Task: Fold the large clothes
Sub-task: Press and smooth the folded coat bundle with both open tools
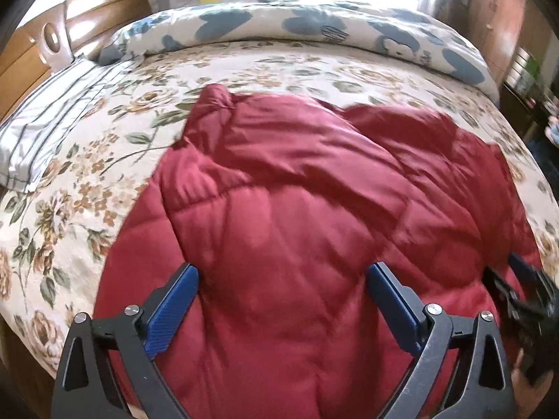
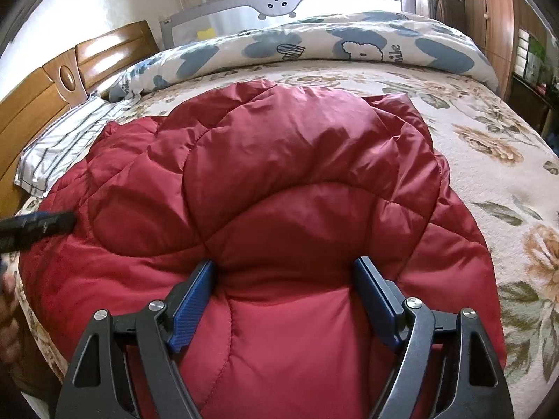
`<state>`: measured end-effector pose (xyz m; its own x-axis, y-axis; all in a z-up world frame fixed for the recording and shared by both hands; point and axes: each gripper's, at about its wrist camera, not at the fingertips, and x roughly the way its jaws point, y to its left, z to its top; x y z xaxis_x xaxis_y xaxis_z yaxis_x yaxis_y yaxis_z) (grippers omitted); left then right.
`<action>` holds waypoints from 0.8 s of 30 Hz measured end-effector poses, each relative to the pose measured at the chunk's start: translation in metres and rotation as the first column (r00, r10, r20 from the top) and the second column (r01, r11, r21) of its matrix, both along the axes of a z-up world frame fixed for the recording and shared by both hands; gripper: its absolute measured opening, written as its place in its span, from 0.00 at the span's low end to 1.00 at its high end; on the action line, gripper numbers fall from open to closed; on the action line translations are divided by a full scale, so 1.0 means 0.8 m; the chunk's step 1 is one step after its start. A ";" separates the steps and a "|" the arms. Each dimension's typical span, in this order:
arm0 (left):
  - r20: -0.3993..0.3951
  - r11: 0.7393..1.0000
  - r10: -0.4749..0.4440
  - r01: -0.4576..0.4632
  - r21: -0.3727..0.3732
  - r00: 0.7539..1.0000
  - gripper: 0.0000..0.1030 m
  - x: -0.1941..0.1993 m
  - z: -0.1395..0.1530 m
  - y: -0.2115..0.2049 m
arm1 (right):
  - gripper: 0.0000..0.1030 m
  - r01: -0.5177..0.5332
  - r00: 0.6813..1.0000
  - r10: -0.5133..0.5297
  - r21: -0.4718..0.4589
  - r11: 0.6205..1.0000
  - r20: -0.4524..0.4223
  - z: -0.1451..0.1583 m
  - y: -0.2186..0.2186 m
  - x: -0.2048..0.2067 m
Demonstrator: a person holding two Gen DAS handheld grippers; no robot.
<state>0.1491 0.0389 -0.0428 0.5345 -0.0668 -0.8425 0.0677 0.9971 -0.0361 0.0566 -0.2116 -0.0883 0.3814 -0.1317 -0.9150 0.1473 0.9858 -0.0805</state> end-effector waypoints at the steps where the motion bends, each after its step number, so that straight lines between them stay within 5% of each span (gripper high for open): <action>1: -0.009 1.000 0.002 -0.002 -0.001 1.000 0.96 0.005 -0.004 0.001 | 0.78 0.000 1.000 0.000 0.001 1.000 0.000 0.001 -0.001 0.000; 12: -0.047 1.000 0.000 0.002 0.028 0.999 1.00 0.034 -0.030 -0.008 | 0.80 -0.016 1.000 0.016 0.025 1.000 0.009 0.040 0.003 0.029; 17: -0.046 1.000 0.001 0.000 0.020 0.999 1.00 0.034 -0.030 -0.006 | 0.82 0.003 0.997 -0.002 0.002 1.000 -0.075 0.007 -0.018 0.066; 24: -0.030 1.000 0.011 -0.010 0.029 1.000 1.00 0.032 -0.034 -0.009 | 0.84 0.069 0.996 -0.067 0.033 0.997 -0.059 -0.018 -0.043 0.065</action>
<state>0.1750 0.0321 -0.0700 0.5097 -0.0373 -0.8595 0.0570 0.9983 -0.0095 0.1087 -0.2462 -0.1029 0.3194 -0.1232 -0.9396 0.2101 0.9760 -0.0565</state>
